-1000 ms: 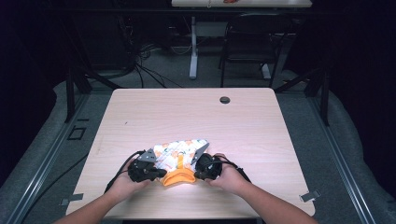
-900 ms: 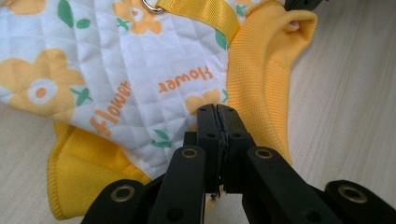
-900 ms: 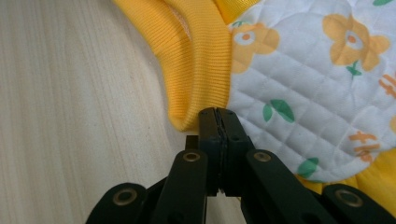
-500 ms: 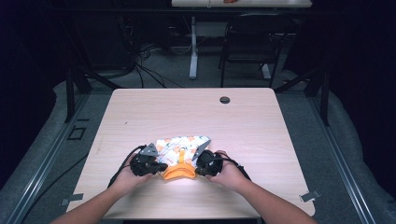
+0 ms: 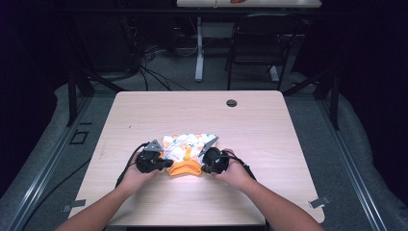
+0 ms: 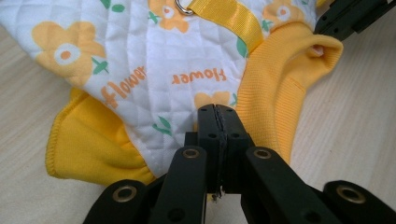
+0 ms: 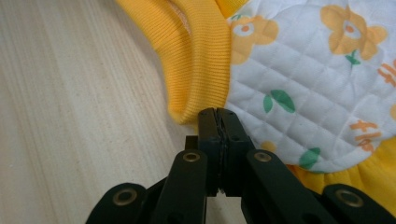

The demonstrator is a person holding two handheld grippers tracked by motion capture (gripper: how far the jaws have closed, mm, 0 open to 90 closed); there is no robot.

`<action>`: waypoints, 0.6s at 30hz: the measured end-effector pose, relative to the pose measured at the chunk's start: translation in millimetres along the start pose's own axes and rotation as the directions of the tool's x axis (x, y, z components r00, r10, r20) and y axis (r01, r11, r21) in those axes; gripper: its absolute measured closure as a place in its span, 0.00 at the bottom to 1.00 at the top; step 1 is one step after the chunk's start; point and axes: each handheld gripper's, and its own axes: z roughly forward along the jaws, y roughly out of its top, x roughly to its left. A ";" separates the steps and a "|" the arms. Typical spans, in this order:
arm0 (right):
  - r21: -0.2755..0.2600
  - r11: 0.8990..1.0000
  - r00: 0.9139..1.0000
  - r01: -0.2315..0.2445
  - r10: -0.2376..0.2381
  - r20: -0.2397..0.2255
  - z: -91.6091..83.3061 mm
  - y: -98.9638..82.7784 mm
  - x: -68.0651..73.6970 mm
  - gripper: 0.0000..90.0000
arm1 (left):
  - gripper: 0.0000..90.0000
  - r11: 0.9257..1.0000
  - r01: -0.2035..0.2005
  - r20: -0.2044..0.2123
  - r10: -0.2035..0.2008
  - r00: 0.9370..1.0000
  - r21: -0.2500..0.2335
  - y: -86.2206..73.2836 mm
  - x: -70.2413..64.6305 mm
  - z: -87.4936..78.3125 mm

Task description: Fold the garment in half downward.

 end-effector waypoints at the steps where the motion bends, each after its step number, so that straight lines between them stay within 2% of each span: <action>1: 0.000 1.000 1.000 -0.001 0.001 -0.001 0.2 0.5 -1.2 0.99 | 0.99 1.000 0.002 -0.002 -0.002 1.000 -0.001 0.6 0.6 0.5; 6: -0.005 1.000 1.000 -0.012 0.012 0.013 2.6 4.1 -7.0 0.99 | 0.99 1.000 -0.001 -0.026 0.001 1.000 0.003 6.1 5.4 3.7; 10: 0.003 1.000 0.999 -0.015 0.015 0.029 3.5 7.6 -12.9 0.99 | 0.99 1.000 0.010 -0.038 -0.011 0.999 -0.013 7.6 10.1 6.1; 12: -0.010 0.999 0.999 -0.034 0.034 0.031 4.7 7.9 -14.8 0.99 | 0.99 0.999 0.023 -0.040 -0.024 0.999 -0.026 7.4 12.3 7.4; 18: -0.010 0.999 0.999 -0.039 0.040 0.035 5.7 7.6 -16.4 0.99 | 0.99 0.999 0.026 -0.048 -0.028 0.998 -0.035 7.3 14.5 8.0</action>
